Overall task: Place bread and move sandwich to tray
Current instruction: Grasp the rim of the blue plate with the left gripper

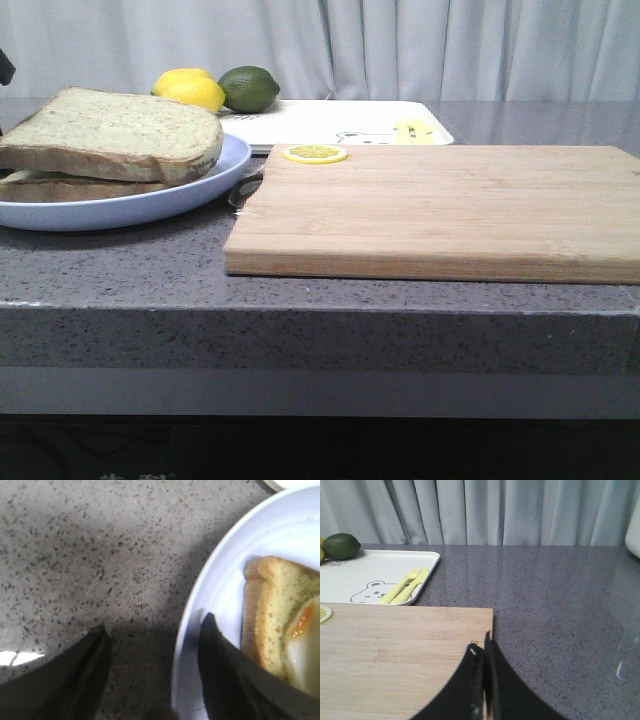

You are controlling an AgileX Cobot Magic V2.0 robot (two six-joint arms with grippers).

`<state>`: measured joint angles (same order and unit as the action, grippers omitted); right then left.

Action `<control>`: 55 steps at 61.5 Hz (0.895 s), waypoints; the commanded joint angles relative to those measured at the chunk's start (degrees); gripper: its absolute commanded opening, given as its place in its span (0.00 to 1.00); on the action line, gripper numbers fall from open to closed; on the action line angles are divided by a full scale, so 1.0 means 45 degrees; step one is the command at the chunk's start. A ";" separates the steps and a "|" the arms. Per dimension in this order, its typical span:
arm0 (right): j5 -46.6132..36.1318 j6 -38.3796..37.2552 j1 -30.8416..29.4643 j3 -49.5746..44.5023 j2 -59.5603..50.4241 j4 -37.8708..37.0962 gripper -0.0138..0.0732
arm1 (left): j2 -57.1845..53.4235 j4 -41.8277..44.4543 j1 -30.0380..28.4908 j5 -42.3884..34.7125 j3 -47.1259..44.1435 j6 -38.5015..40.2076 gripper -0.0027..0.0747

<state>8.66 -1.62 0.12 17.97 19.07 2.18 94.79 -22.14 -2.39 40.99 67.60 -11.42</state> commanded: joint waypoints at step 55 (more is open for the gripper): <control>-0.1016 -0.0016 0.0007 0.0353 0.0064 -0.0038 0.09 | -0.0229 -0.4491 -0.0866 0.3000 0.2739 -0.2343 0.01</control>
<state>8.66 -1.62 0.12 17.97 19.07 2.18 96.21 -36.35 -6.04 53.84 76.26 -21.60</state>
